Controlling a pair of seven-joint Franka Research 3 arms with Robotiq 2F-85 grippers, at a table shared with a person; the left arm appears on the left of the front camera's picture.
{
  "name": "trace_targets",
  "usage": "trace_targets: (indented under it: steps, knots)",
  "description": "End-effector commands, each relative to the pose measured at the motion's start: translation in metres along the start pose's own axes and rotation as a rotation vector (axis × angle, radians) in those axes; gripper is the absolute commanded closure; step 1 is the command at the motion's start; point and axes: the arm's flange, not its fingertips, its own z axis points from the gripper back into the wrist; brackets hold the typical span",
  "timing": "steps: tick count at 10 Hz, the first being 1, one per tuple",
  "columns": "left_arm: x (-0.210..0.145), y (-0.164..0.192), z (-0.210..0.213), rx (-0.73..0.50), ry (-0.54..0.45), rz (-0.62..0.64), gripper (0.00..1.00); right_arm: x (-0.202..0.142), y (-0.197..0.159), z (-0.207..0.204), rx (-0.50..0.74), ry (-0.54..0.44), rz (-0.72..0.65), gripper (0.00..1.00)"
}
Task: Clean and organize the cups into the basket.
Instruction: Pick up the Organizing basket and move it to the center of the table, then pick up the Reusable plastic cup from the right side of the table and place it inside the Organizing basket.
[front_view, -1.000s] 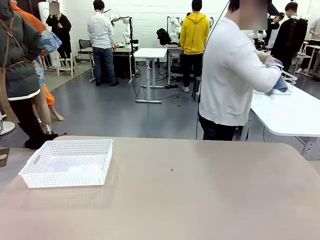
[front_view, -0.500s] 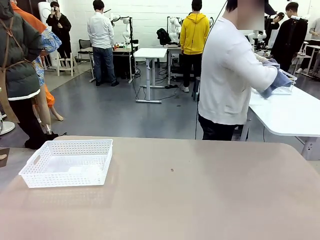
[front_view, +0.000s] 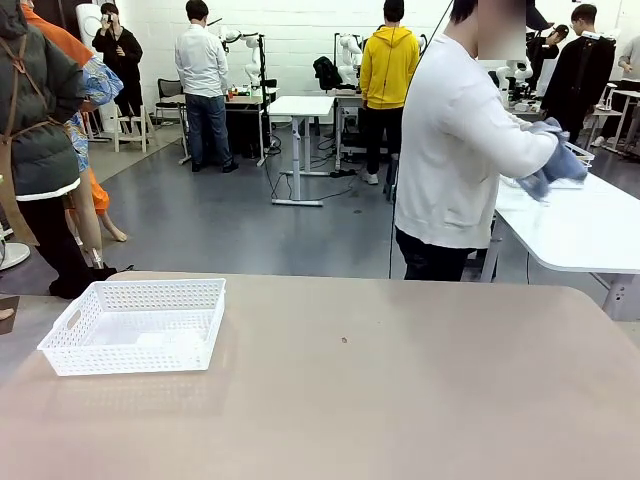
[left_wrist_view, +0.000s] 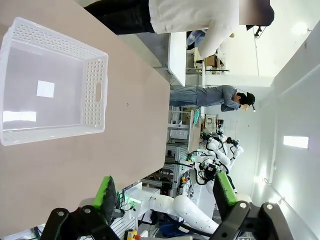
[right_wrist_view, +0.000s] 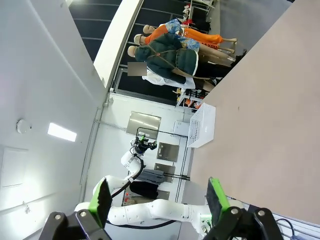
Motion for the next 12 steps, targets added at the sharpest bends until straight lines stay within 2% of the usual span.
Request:
trace_targets:
  steps: [1, 12]
  knots:
    - [-0.0006, 0.0, 0.0011, -0.007, 0.001, 0.0, 0.0, 0.0034, 0.0013, 0.0008, 0.02, -0.01, 0.022, 0.0]
    - [-0.0006, 0.0, 0.0011, -0.007, 0.001, 0.0, 0.0, 0.0034, 0.0013, 0.0008, 0.02, -0.01, 0.022, 0.0]
